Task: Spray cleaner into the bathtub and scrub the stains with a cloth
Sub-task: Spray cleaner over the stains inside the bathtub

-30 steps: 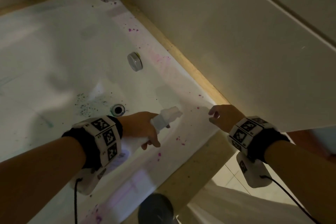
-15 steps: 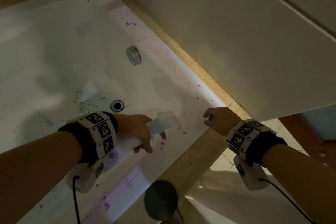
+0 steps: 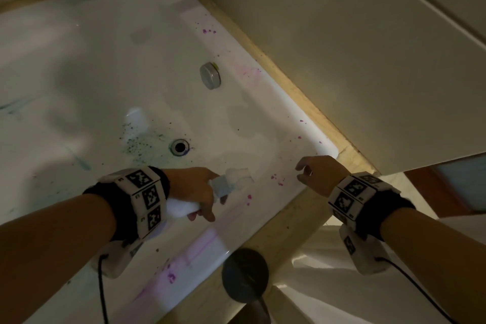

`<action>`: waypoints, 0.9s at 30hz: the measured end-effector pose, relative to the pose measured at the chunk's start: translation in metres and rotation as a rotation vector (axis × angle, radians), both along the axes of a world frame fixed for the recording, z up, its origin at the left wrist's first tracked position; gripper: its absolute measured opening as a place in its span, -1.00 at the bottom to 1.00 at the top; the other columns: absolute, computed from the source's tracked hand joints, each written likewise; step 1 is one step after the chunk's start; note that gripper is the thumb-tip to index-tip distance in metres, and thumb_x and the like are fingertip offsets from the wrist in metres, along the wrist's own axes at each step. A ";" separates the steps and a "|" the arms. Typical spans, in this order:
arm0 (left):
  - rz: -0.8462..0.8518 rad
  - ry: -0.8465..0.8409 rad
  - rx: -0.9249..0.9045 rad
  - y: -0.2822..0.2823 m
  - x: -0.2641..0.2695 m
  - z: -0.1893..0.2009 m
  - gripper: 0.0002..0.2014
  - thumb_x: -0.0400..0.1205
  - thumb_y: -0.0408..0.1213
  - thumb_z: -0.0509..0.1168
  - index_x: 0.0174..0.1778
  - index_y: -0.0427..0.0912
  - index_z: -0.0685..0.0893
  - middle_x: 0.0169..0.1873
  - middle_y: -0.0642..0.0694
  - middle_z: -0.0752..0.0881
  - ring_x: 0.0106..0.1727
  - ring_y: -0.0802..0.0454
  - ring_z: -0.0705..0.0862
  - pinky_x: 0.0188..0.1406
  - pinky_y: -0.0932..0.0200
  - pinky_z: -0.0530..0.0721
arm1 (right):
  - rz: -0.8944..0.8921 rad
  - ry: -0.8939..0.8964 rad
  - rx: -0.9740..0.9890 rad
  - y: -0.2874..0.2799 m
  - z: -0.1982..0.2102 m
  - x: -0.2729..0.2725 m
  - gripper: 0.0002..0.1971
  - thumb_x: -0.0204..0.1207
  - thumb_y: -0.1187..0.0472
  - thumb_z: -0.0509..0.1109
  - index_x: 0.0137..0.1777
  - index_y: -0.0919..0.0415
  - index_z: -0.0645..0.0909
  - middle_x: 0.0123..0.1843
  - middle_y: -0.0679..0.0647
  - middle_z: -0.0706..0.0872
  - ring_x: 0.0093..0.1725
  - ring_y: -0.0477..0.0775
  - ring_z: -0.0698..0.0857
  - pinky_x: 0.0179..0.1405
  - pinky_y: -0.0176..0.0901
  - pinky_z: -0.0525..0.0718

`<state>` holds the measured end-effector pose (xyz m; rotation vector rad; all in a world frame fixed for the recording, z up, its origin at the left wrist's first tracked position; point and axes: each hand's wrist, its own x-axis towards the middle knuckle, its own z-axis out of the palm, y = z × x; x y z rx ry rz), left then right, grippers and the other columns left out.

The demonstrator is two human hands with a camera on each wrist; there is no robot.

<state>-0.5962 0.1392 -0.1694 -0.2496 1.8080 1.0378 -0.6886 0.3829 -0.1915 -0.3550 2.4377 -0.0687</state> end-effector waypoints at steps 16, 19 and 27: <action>0.136 0.066 -0.077 -0.072 0.106 0.014 -0.78 0.27 -0.53 0.45 -0.44 -0.27 0.50 -0.45 -0.24 0.53 -0.52 -0.07 0.53 -0.48 0.21 0.53 | 0.034 0.047 -0.035 -0.067 0.022 0.080 -0.74 0.61 0.13 0.26 0.24 0.15 0.56 0.23 0.07 0.62 0.26 0.09 0.55 0.31 -0.15 0.45; 0.139 0.047 -0.055 -0.089 0.134 0.020 -0.77 0.38 -0.57 0.44 -0.40 -0.20 0.56 -0.52 -0.12 0.54 -0.58 0.02 0.55 -0.46 0.22 0.54 | 0.063 0.033 -0.053 -0.083 0.020 0.106 -0.77 0.59 0.13 0.28 0.20 0.13 0.58 0.19 0.09 0.64 0.21 0.09 0.58 0.23 -0.19 0.46; 0.021 -0.068 -0.075 -0.099 0.199 0.011 -0.75 0.45 -0.50 0.43 0.00 -0.24 0.59 -0.39 -0.17 0.61 -0.55 0.04 0.55 -0.56 0.32 0.55 | 0.250 -0.053 -0.051 -0.135 0.009 0.148 -0.72 0.62 0.15 0.25 0.29 0.17 0.55 0.25 0.13 0.63 0.27 0.10 0.57 0.30 -0.17 0.47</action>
